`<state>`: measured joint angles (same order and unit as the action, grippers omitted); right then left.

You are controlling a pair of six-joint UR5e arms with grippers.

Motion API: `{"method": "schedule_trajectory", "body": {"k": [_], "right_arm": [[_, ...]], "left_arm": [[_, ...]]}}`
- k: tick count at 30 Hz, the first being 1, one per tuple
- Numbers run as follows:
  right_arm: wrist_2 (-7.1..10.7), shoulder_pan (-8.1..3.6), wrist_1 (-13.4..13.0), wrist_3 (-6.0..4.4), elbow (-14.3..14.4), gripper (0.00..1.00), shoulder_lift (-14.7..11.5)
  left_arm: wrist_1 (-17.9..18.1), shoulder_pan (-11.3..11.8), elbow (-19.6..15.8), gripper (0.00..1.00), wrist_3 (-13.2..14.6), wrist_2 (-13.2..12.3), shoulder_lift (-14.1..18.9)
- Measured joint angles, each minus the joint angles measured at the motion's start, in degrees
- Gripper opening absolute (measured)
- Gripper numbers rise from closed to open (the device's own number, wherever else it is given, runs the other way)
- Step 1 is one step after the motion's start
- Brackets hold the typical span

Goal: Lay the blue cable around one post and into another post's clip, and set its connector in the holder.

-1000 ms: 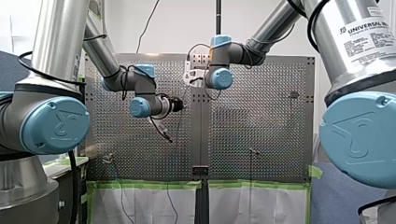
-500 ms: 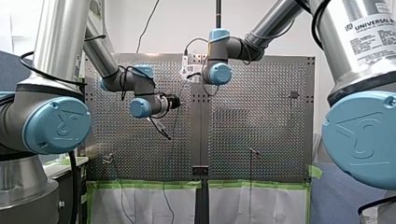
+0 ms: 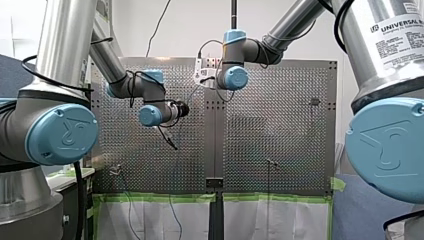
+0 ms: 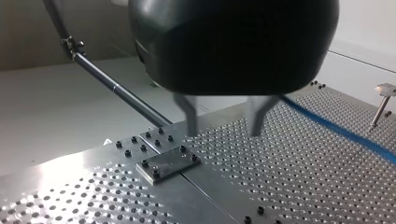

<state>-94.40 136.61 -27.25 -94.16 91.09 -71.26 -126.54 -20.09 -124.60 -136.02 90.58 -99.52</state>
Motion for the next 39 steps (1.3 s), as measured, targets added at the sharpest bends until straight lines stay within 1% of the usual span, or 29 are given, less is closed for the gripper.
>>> {"method": "schedule_trajectory", "body": {"k": [1, 2, 10, 15, 19, 24, 28, 32, 35, 39], "right_arm": [[0.0, 0.0, 0.05, 0.03, 0.0, 0.0, 0.0], [0.0, -0.02, 0.09, 0.04, 0.0, 0.0, 0.0], [-0.08, -0.15, 0.28, -0.01, 0.01, 0.0, 0.01], [-0.54, -0.56, 0.98, -0.11, 0.01, 0.0, 0.01], [-0.67, -0.95, 1.55, -0.12, 0.02, 0.0, 0.01], [-0.69, -1.29, 1.82, -0.08, 0.02, 0.0, 0.02], [-0.62, -2.36, 1.98, -0.02, 0.03, 0.0, 0.04], [-0.28, -3.27, 1.65, -0.18, 0.03, 0.0, 0.08], [0.79, -3.7, 0.96, -0.28, 0.02, 0.0, 0.09], [2.0, -3.94, -0.26, -0.27, -0.01, 0.0, 0.08]], "left_arm": [[0.23, -0.02, 0.0, 0.05, 0.43, 0.18, 0.0], [0.43, -0.03, 0.0, 0.02, 1.08, 0.39, 0.0], [-0.04, 0.02, 0.01, 0.02, 4.76, 3.07, 0.0], [-0.73, 0.63, 0.0, 0.02, 6.97, 5.09, 0.37], [-1.43, 1.38, 0.01, 0.02, 7.99, 7.07, 1.77], [-2.71, 2.42, 0.03, 0.02, 9.21, 9.77, 4.33], [-4.61, 4.17, 0.06, 0.02, 11.01, 11.98, 6.54], [-7.24, 6.78, 0.23, 0.02, 12.27, 14.68, 9.24], [-9.18, 8.72, 0.47, 0.02, 12.13, 15.73, 11.19], [-11.55, 11.09, 0.71, 0.02, 11.29, 16.0, 13.56]]}}
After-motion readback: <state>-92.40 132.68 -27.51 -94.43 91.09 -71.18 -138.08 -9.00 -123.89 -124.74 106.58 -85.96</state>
